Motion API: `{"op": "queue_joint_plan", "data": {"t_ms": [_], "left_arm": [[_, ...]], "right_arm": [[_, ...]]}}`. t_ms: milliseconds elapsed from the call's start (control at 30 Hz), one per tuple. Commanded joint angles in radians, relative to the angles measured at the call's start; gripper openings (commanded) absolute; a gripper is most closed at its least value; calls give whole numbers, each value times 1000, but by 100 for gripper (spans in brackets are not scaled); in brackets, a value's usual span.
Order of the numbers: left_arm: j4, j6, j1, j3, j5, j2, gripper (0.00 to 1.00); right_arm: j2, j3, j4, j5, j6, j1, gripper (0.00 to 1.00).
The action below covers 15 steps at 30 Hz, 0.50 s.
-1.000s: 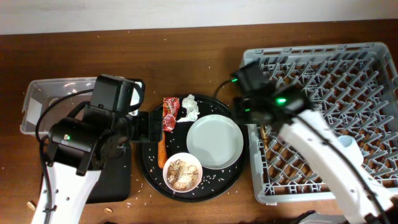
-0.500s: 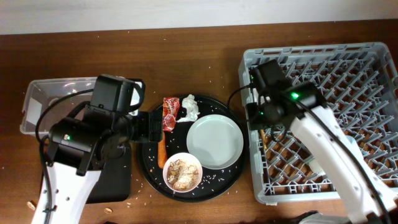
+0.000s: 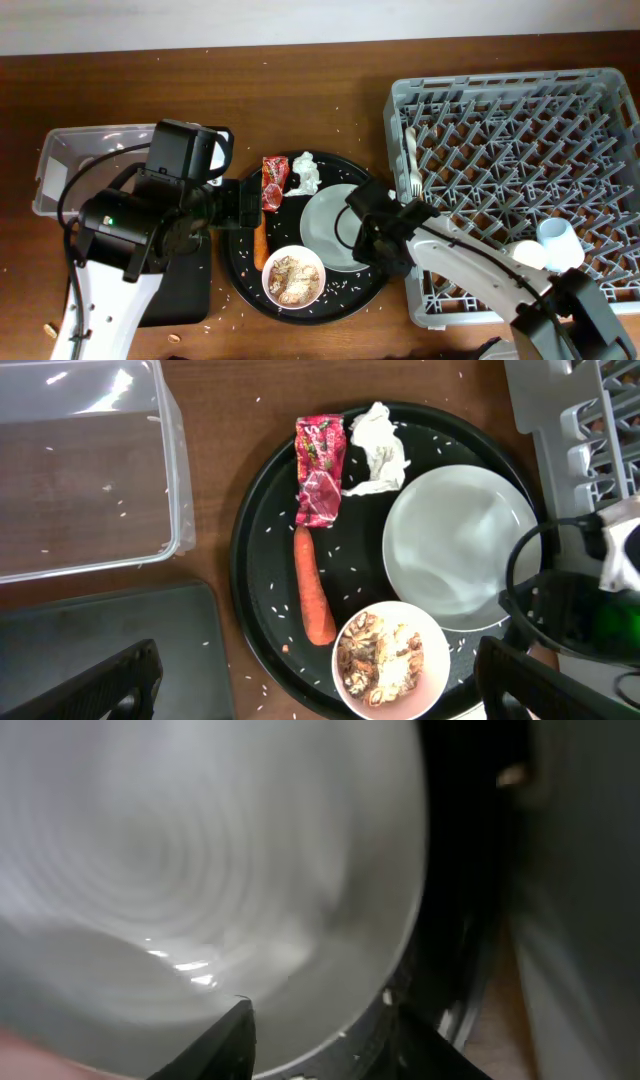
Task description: Sort waste into correct bins and load items into the dishwasher rack
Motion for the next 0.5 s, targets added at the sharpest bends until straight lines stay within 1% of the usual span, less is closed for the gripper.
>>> {"op": "queue_joint_plan", "data": {"t_ms": [0, 67, 100, 133, 167, 267, 333, 433, 467], "left_arm": [[-1, -10, 4, 16, -11, -2, 99], [-1, -10, 4, 16, -11, -2, 99], [-1, -10, 4, 16, -11, -2, 99], [-1, -10, 4, 16, -11, -2, 99], [-1, -10, 4, 16, -11, -2, 99], [-1, -10, 4, 16, -11, -2, 99], [-1, -10, 4, 16, -11, -2, 99], [-1, -10, 4, 16, -11, -2, 99], [-1, -10, 4, 16, -11, -2, 99]], "right_arm": [[47, -19, 24, -7, 61, 3, 43], [81, -18, 74, -6, 38, 3, 15], [72, -13, 72, -7, 19, 3, 7], [64, -6, 69, -6, 1, 3, 4], [53, 3, 61, 1, -13, 3, 4], [-11, 72, -55, 115, -31, 3, 4], [-31, 99, -86, 146, -35, 3, 4], [-80, 221, -190, 283, -136, 3, 4], [-115, 336, -265, 379, -243, 3, 4]]}}
